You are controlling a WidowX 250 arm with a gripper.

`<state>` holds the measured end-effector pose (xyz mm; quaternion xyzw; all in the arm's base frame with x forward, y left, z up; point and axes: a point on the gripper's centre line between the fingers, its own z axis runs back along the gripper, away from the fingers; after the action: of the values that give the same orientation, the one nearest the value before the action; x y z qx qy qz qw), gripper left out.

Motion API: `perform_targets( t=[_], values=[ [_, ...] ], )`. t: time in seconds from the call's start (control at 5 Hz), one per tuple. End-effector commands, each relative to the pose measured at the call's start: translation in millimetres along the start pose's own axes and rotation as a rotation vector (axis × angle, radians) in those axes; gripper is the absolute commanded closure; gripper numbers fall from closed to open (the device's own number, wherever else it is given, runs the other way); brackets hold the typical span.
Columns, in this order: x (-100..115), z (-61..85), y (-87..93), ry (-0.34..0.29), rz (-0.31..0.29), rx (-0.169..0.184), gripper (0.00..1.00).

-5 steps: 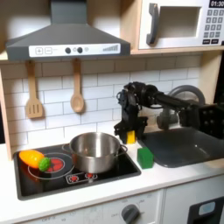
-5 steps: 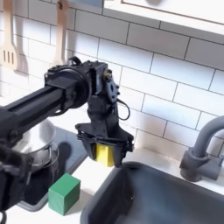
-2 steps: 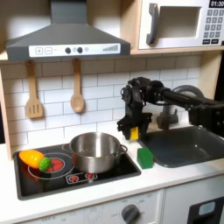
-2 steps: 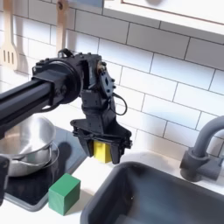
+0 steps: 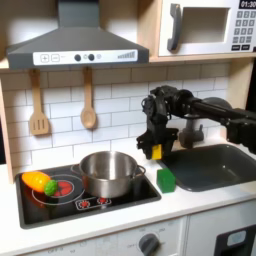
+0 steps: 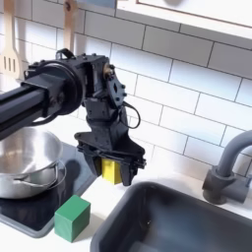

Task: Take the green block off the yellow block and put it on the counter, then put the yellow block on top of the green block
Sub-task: 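Put the yellow block on top of the green block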

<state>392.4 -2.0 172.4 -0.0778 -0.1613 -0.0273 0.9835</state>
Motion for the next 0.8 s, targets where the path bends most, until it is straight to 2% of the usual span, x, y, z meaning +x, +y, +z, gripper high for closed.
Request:
perform_targets(
  t=[0.0, 0.2, 0.6],
  values=[
    [-17, 18.9, 10.7, -0.012, -0.011, 0.013, 1.00],
    [-28, 25.7, 16.2, -0.010, -0.019, 0.027, 1.00],
    [-57, 27.1, 16.0, 0.018, -0.061, 0.034, 1.00]
  ],
)
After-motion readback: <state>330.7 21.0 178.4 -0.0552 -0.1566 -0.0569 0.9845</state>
